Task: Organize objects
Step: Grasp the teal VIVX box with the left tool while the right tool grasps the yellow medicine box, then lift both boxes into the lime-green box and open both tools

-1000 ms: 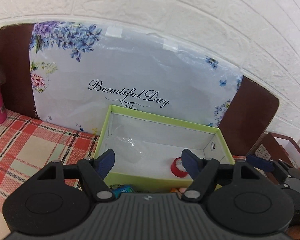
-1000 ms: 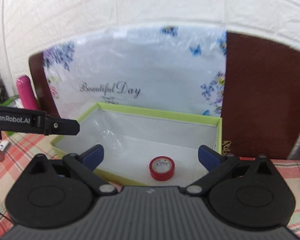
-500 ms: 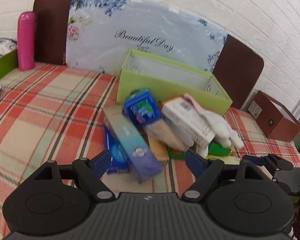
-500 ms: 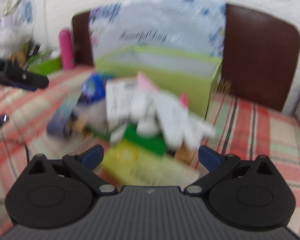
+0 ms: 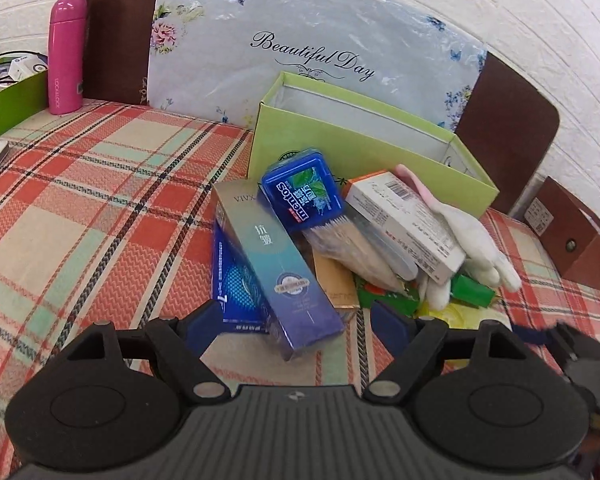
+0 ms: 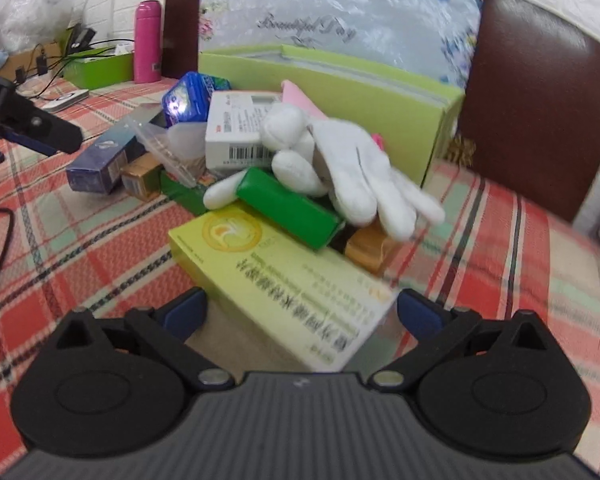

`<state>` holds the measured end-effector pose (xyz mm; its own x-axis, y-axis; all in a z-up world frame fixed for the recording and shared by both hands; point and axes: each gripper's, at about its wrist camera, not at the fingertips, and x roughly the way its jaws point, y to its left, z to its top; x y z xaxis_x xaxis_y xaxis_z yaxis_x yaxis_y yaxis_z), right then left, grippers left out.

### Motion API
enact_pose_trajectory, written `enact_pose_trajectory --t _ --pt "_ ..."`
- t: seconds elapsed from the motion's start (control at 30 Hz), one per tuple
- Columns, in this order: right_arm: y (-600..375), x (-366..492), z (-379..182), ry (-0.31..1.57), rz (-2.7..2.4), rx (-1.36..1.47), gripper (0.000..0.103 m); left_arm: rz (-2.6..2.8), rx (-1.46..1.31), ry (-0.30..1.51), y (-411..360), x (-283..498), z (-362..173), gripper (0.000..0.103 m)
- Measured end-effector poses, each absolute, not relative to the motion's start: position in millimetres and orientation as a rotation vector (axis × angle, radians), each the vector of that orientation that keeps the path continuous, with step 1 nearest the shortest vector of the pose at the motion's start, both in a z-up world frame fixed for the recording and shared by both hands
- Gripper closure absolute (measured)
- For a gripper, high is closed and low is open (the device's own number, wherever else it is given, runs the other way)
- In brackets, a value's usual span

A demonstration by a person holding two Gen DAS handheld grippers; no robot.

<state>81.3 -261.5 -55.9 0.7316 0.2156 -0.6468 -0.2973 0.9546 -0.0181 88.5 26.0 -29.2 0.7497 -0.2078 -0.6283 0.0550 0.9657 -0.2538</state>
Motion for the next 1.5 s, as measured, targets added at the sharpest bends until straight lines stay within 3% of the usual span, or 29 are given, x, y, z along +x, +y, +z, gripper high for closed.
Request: enact_pose_trajectory --t 0.13,0.3,0.37,0.43,0.67,0.73,0.77,0.9,1.0,1.07,1.23,1.5 --pt "-249 50 -50 0.697 0.311 -0.066 0.005 -0.117 -0.216 0.712 25 104 -34 0.021" --pt "-233 22 -45 0.689 0.406 -0.024 0.005 -0.102 -0.233 0.724 31 117 -39 0.034" --pt "-230 23 -42 0.668 0.368 -0.033 0.005 -0.1 -0.218 0.722 32 117 -39 0.046" --pt "-231 30 -40 0.651 0.316 -0.038 0.005 -0.121 -0.22 0.724 34 115 -39 0.052" --pt "-230 52 -45 0.618 0.234 -0.069 0.006 -0.184 -0.189 0.744 37 95 -39 0.055" --pt "-226 53 -48 0.636 0.221 -0.083 0.016 -0.232 -0.184 0.766 40 84 -38 0.056" --pt "-222 49 -49 0.649 0.236 -0.092 0.028 -0.255 -0.176 0.776 40 77 -38 0.057" --pt "-202 26 -45 0.695 0.326 -0.12 0.037 -0.339 -0.144 0.819 40 50 -41 0.057" --pt "-189 12 -43 0.705 0.38 -0.13 0.037 -0.335 -0.133 0.82 37 42 -42 0.057" --pt "-183 11 -43 0.711 0.368 -0.142 0.037 -0.325 -0.114 0.809 31 44 -41 0.049" --pt "-183 21 -43 0.724 0.35 -0.097 0.037 -0.297 -0.098 0.795 19 55 -42 0.041" --pt "-182 28 -42 0.727 0.354 -0.118 0.032 -0.245 -0.131 0.81 18 73 -47 0.036"
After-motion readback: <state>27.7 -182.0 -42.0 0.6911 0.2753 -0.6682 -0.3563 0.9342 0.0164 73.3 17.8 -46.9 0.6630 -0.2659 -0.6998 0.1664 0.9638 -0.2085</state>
